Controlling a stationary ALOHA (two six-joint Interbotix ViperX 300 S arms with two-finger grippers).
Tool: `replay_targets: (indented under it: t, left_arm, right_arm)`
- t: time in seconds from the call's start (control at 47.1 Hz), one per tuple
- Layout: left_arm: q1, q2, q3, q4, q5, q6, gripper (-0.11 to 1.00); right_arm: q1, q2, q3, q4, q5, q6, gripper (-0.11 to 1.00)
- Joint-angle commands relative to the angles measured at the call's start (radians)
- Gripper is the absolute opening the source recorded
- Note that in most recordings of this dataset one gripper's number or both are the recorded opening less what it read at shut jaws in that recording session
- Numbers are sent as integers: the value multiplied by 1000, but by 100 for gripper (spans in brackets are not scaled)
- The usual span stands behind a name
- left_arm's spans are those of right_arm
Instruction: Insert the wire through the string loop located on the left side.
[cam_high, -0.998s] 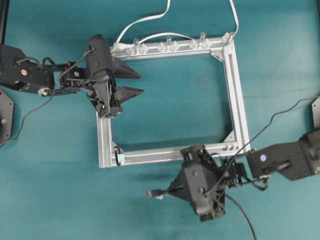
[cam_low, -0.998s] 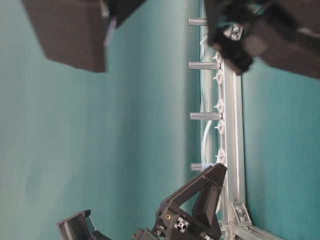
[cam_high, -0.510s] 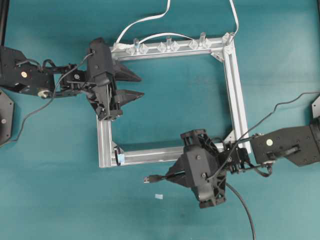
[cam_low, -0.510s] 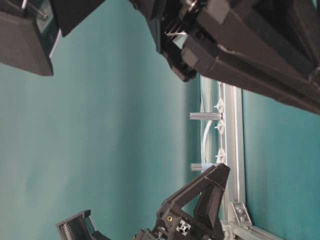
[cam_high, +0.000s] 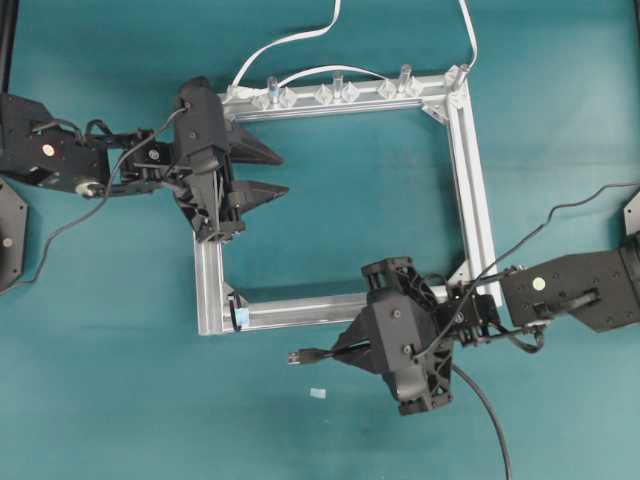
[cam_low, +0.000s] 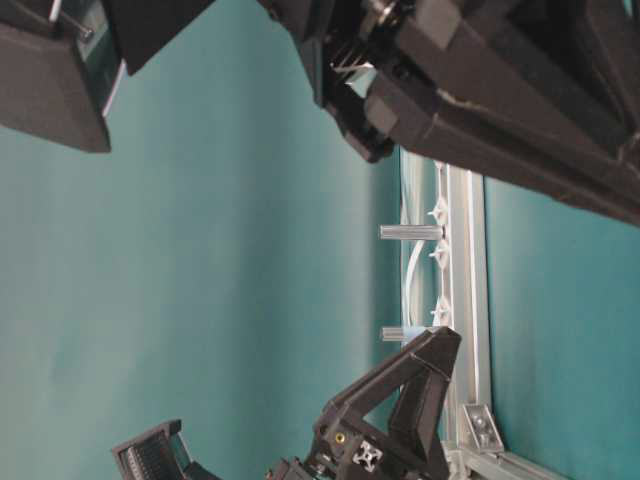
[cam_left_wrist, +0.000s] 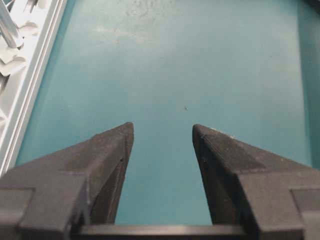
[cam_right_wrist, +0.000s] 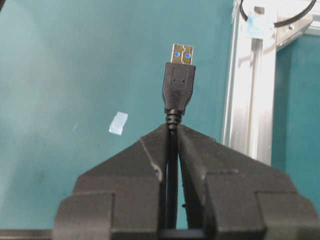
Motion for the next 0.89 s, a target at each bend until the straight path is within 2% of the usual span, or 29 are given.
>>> replay_targets:
  t: [0.0,0.488,0.87]
  left_arm:
    - [-5,-31,-6,3,-3,6,52]
    - [-20,-219,80,3,98,8,52]
    - [-135,-365,179,3,212,6,52]
  right_arm:
    - [-11,-29,-2,-2,0,-2,10]
    - [-86,-29,15,-2,0,-5,10]
    - [-98,-29,26,-2,-3,-6,10]
